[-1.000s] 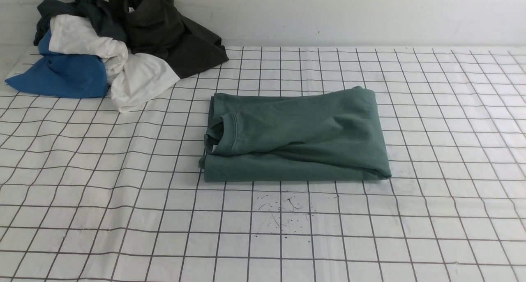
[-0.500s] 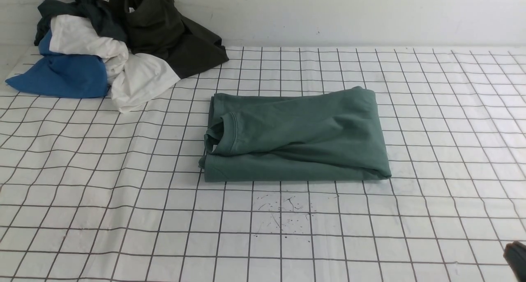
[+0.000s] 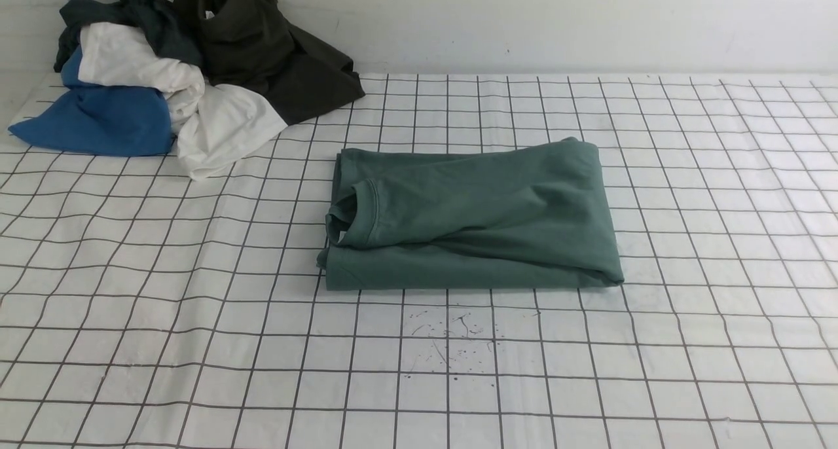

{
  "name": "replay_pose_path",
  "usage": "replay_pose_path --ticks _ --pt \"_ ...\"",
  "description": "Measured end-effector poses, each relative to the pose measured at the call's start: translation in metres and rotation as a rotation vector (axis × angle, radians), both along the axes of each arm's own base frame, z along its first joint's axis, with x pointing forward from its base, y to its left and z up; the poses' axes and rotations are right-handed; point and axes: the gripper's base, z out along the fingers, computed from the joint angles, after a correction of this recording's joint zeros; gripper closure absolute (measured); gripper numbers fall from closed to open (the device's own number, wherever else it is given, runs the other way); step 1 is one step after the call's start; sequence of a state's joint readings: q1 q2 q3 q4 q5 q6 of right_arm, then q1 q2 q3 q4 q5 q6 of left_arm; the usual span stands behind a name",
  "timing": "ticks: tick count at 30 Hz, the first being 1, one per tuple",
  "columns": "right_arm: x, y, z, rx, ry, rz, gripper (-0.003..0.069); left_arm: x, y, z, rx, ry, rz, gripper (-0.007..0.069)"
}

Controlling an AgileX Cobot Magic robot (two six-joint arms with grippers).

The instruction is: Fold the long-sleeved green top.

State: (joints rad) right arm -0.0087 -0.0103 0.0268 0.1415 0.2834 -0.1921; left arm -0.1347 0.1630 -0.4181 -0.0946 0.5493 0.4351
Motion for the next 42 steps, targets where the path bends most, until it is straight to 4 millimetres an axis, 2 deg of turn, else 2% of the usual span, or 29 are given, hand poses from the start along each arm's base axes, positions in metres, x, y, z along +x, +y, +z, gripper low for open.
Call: replay_pose_path --ticks 10,31,37,40,41,42 --pt "-0.001 -0.004 -0.006 0.172 0.067 -0.07 0.0673 0.0 0.0 -0.001 0.001 0.004 0.0 0.0599" --pt "-0.001 -0.004 -0.006 0.179 0.067 -0.072 0.0673 0.001 0.0 -0.002 0.001 0.004 0.001 0.0599" --pt "-0.001 -0.004 -0.006 0.179 0.069 -0.072 0.0673 -0.002 0.002 -0.035 -0.007 -0.025 0.02 0.0599" --pt "-0.001 -0.004 -0.006 0.179 0.069 -0.072 0.0673 0.003 0.002 -0.076 -0.148 -0.021 0.056 0.0599" --pt "-0.001 -0.004 -0.006 0.179 0.07 -0.072 0.0673 0.006 0.002 -0.086 -0.182 -0.017 0.071 0.0599" --pt "-0.001 -0.004 -0.006 0.179 0.07 -0.072 0.0673 0.006 0.003 -0.087 -0.19 -0.025 0.077 0.0599"
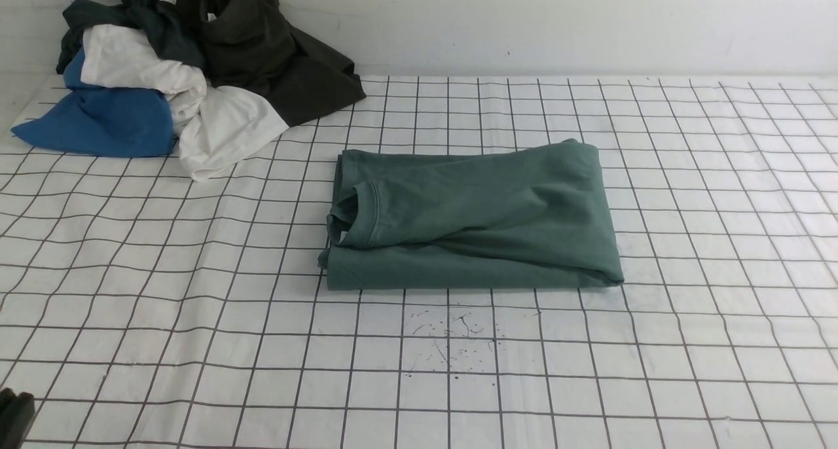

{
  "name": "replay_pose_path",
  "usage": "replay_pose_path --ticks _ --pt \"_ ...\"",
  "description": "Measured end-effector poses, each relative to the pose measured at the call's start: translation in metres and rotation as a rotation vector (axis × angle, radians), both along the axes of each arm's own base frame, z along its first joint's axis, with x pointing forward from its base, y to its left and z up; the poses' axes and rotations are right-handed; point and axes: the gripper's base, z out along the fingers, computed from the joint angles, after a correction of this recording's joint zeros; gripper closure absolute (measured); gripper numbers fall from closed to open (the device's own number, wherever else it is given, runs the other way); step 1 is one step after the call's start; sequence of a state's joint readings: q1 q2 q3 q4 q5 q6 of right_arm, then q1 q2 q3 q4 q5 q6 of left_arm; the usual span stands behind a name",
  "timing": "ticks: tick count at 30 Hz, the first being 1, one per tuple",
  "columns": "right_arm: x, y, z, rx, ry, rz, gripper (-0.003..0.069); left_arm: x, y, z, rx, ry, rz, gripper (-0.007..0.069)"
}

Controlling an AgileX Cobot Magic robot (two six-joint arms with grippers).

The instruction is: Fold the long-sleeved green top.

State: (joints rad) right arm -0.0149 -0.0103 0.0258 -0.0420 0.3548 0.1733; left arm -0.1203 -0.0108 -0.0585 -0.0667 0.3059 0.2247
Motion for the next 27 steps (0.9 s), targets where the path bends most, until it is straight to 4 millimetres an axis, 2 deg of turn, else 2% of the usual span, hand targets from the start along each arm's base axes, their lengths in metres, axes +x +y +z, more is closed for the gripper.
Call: replay_pose_path --ticks 1,2,5,27 --pt "0.0 0.0 0.0 0.001 -0.001 -0.001 0.0673 0.003 0.001 -0.015 -0.037 0.026 0.024 0.0599" --pt "0.0 0.0 0.0 0.001 0.0 -0.001 0.0673 0.004 0.002 -0.022 -0.071 0.051 0.047 0.0599" --pt "0.0 0.0 0.0 0.0 0.002 -0.001 0.0673 0.002 0.002 -0.032 -0.092 0.135 0.067 0.0599" --pt "0.0 0.0 0.0 0.0 0.002 -0.001 0.0673 0.002 0.003 -0.033 -0.098 0.153 0.087 0.0599"
